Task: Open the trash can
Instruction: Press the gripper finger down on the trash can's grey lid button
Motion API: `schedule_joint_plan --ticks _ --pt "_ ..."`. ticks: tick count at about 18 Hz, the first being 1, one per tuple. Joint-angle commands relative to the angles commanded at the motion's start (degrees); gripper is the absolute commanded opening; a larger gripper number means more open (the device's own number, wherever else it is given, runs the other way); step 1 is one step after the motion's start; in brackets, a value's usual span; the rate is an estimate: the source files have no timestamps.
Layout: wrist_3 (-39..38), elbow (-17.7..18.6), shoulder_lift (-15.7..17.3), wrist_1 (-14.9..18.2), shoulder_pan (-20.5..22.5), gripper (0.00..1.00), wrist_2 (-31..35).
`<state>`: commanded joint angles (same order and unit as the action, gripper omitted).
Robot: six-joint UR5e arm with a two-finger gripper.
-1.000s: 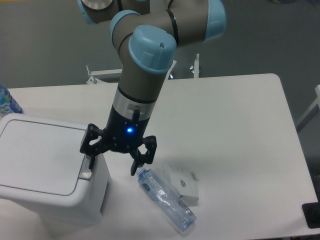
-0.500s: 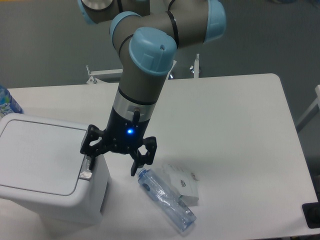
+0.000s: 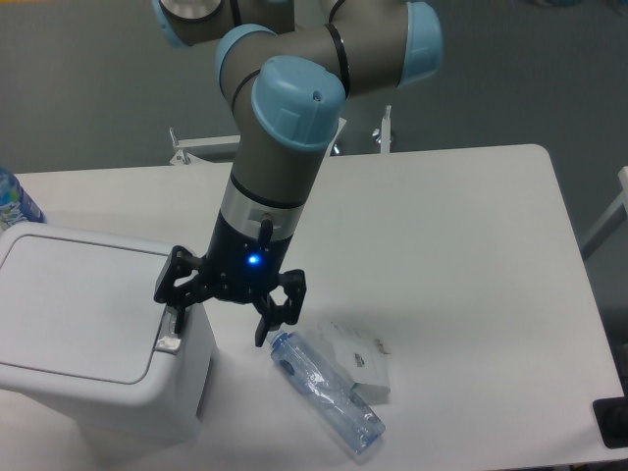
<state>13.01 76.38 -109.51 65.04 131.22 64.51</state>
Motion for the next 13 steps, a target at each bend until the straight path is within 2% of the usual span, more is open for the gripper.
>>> schedule_joint_plan --ticks 13 --pt "-0.1 0.0 -0.4 0.0 0.0 1.0 0.0"
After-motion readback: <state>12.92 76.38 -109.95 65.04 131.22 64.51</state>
